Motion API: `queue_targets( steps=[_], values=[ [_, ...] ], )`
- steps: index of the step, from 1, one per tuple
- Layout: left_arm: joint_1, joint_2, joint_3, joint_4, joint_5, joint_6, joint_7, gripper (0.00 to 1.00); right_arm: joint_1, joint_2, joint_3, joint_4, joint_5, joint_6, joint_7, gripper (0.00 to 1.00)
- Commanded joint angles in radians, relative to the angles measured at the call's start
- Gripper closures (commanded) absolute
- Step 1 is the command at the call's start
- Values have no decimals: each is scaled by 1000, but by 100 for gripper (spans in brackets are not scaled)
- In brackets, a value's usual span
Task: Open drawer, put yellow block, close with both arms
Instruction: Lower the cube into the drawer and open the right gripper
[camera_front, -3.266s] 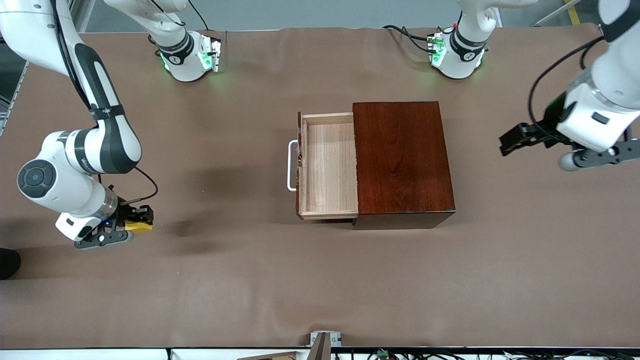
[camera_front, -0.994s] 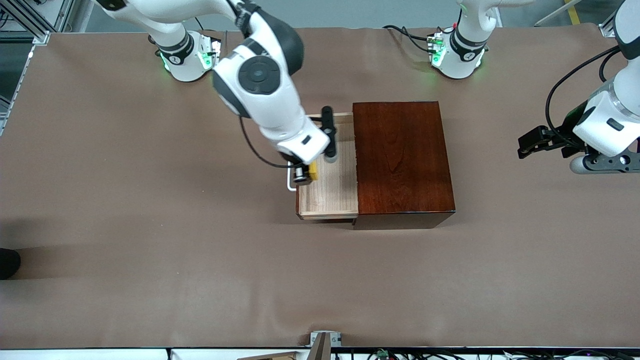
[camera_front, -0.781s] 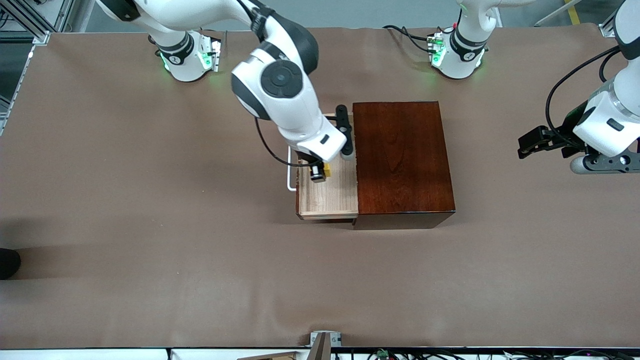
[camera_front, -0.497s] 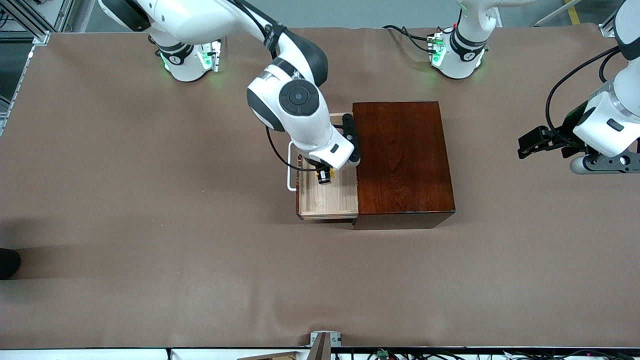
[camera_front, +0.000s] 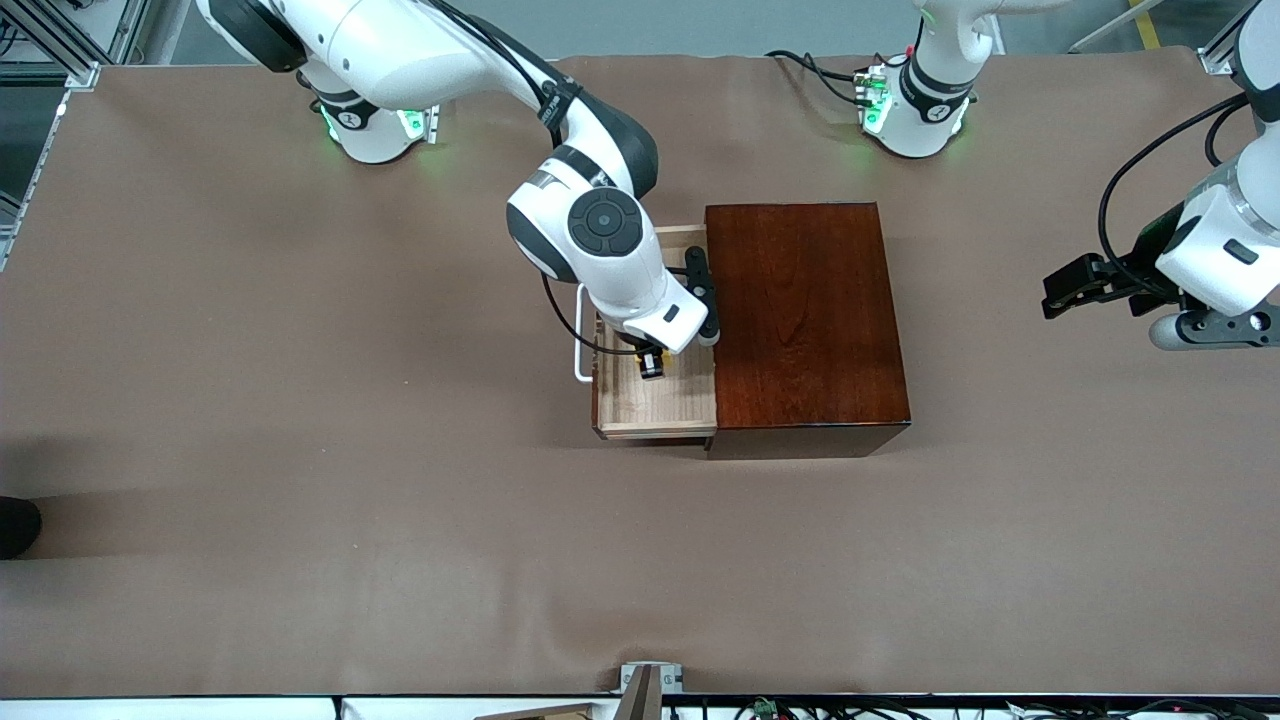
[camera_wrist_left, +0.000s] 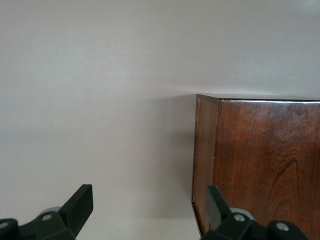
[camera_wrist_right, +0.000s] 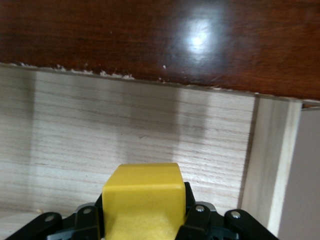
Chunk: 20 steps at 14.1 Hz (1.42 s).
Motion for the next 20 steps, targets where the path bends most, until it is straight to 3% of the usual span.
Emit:
queue_targets(
  steps=[1,4,5,7,12,18,20],
  values=[
    [10,-8,-5,-11,-7,13,0,0,5,-8,-11,-61,-23,68,7,100],
    [10,-8,-5,-13,-7,13,0,0,10,-8,-11,-81,-38,77,8,100],
    [9,-8,-5,-11,-7,13,0,0,10,-8,-13,-82,-46,79,8,92],
    [9,-8,-5,-11,-7,14,0,0,13,-10,-13,-81,-66,79,31,0],
    [7,-7,-5,-11,-7,14,0,0,25,-28,-8,-76,-126,65,116,0],
    [9,-4,-5,-11,-7,14,0,0,9,-163,-4,-70,-114,-51,261,0],
    [9,-4,-5,-11,-7,14,0,0,-45,-189,-8,-70,-115,-73,284,0]
  ],
)
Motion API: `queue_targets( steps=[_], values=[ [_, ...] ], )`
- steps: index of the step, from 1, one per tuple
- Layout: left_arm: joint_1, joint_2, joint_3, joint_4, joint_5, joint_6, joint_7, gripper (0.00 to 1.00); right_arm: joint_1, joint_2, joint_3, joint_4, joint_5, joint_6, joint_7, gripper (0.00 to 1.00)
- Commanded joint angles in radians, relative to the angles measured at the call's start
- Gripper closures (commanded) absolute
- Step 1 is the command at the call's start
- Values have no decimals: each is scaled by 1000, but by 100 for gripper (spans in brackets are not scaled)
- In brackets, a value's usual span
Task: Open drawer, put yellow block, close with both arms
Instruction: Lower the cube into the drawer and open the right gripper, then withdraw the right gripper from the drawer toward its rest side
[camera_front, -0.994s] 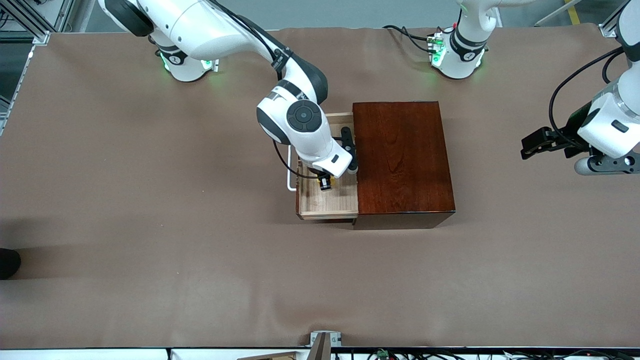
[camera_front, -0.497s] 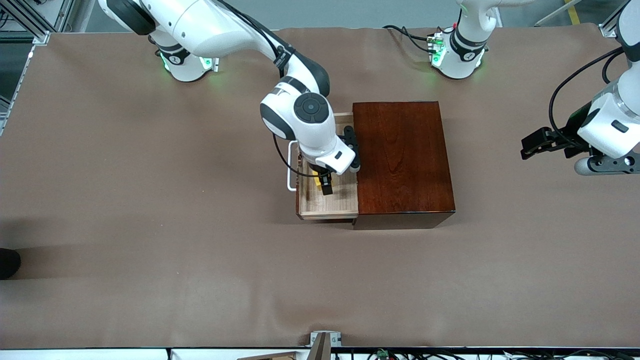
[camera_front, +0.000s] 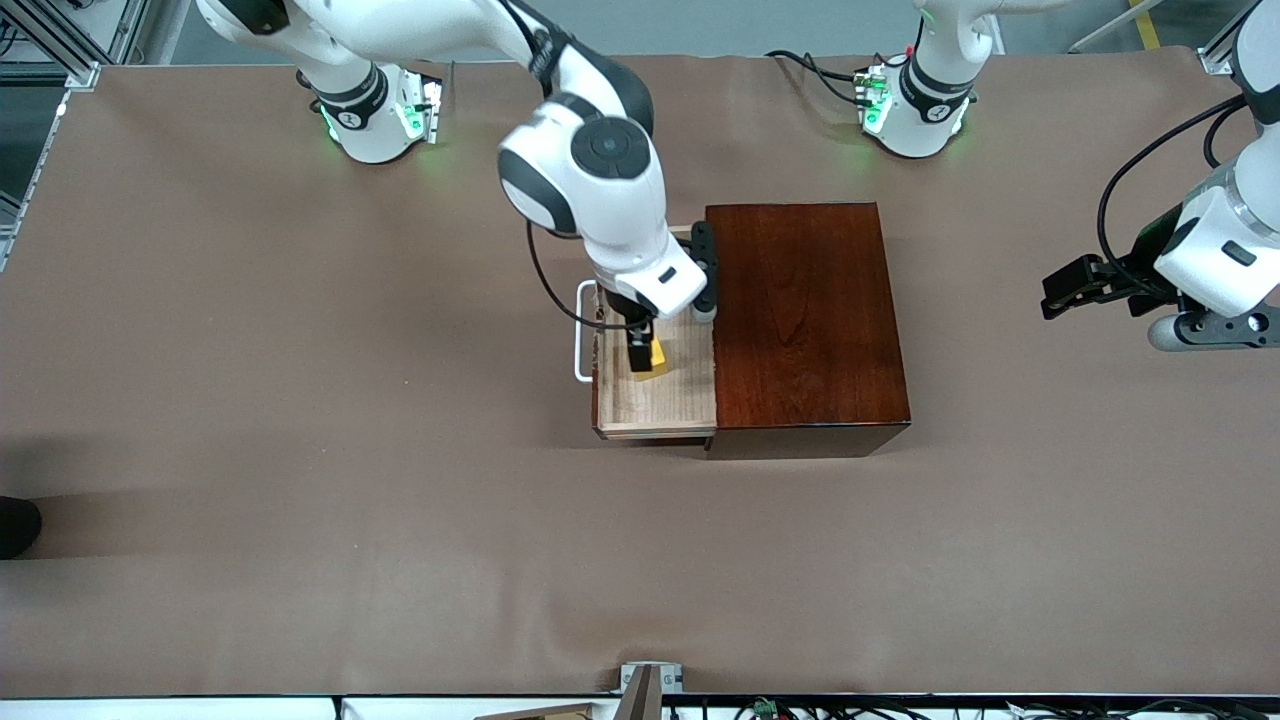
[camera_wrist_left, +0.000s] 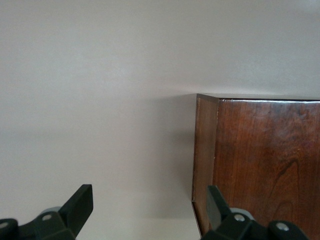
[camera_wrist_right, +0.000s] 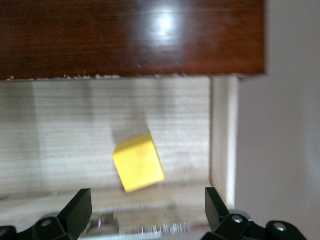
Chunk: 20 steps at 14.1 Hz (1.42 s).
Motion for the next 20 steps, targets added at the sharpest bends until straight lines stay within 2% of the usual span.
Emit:
queue_targets(
  steps=[1,6,9,12,16,20],
  values=[
    [9,-3,-5,-8,-7,14,-1,0,-100,-43,4,-24,-15,-18,40,0],
    [-5,5,-11,9,-5,25,-4,0,-255,-94,1,-26,-24,-130,35,0],
    [-10,5,-23,15,-5,25,4,0,-361,-126,1,-26,-24,-149,38,0],
    [-27,8,-64,11,-13,20,-3,0,-432,-158,2,-32,-24,-161,177,0],
    [-27,13,-164,8,-7,20,0,0,-476,-178,2,-33,-24,-199,418,0],
    [-28,25,-248,9,-1,22,8,0,-570,-216,7,-35,25,-285,471,0]
  ],
)
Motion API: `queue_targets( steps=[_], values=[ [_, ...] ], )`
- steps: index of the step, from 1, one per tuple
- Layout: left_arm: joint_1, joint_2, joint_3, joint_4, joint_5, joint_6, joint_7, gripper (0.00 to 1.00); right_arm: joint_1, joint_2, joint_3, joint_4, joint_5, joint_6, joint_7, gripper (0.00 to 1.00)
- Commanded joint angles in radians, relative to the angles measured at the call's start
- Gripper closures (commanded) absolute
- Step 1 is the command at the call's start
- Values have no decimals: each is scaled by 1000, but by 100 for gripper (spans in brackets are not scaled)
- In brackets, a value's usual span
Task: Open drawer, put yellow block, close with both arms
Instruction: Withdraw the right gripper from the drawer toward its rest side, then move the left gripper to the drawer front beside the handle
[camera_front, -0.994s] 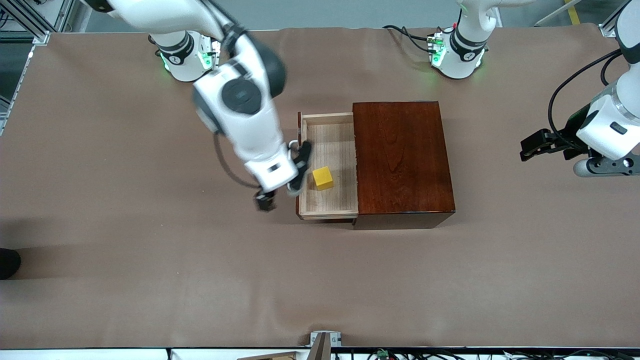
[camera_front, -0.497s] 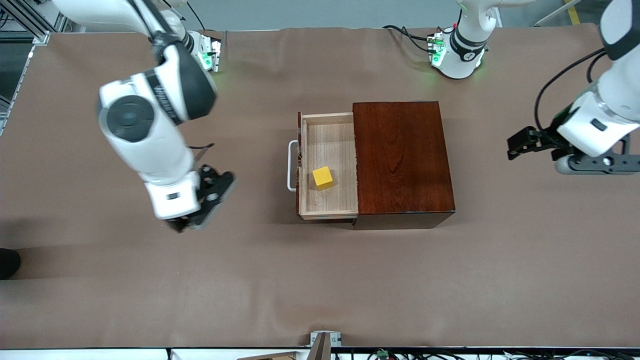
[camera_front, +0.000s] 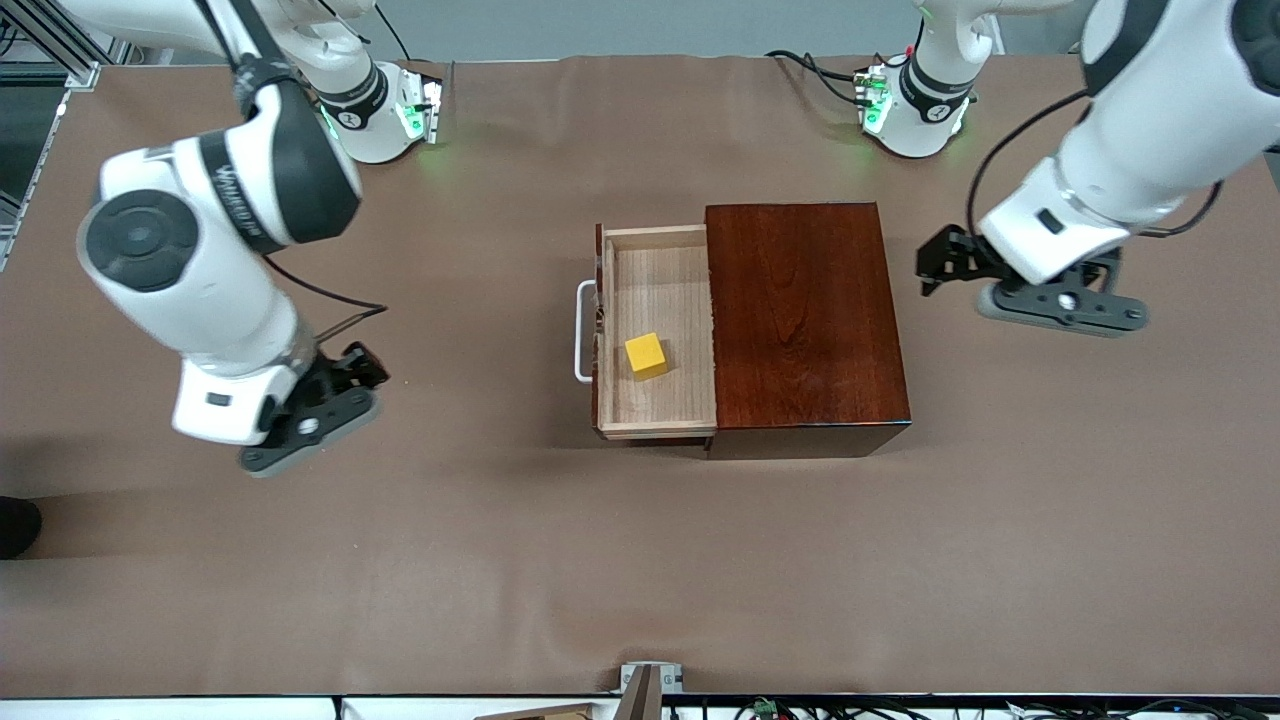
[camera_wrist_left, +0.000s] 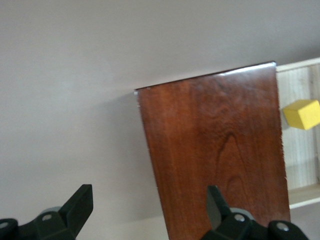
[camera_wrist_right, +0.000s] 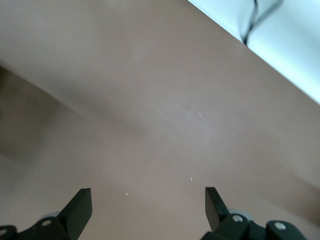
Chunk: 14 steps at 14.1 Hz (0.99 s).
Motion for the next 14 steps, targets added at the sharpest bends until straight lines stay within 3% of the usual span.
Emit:
queue_targets(
  steps=[1,6,10,14],
  values=[
    [4,11,-54,8,15,2,10,0,-79,-66,24,-32,38,-74,40,0],
    [-94,40,-85,20,29,25,36,0,-171,-128,24,-32,135,-163,80,0],
    [-249,131,-122,144,16,35,175,0,-214,-166,24,-32,152,-212,81,0],
    [-422,273,-116,213,21,208,287,0,-258,-186,24,-27,180,-218,110,0]
  ],
)
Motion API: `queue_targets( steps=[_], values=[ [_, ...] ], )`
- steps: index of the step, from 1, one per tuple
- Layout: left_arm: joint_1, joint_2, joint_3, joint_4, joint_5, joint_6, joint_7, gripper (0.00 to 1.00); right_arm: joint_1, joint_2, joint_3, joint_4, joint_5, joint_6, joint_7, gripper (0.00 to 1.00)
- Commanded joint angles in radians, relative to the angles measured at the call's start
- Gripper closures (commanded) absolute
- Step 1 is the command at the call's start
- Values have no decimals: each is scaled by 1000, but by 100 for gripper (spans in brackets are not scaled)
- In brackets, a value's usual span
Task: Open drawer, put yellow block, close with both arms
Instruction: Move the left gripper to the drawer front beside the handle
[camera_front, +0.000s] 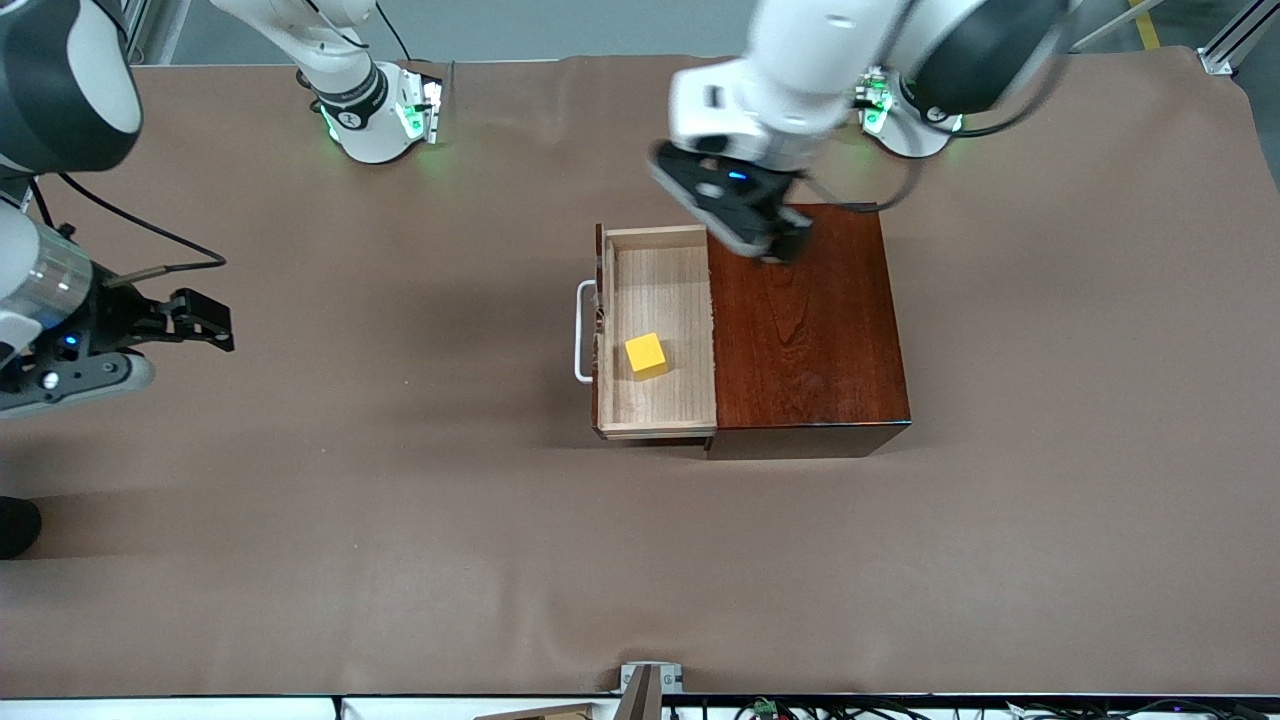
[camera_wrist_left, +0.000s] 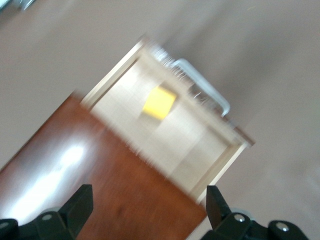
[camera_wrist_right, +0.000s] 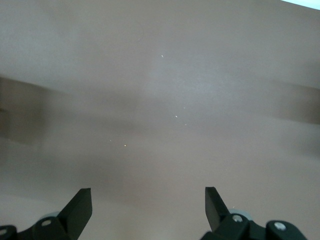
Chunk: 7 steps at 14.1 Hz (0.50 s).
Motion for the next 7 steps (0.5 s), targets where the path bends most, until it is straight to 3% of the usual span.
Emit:
queue_targets(
  steps=[1,4,5,7],
  values=[
    [-102,142,7,91,15,77,79,0,-61,-41,22,-26,45,-12,22,0],
    [-150,240,15,113,18,161,237,0,-84,-68,8,-31,83,-22,24,0],
    [-161,271,18,113,18,204,280,0,-60,-76,-34,-29,83,-38,22,0],
    [-173,340,21,113,37,278,346,0,70,-104,-193,-28,86,-48,22,0]
  ],
)
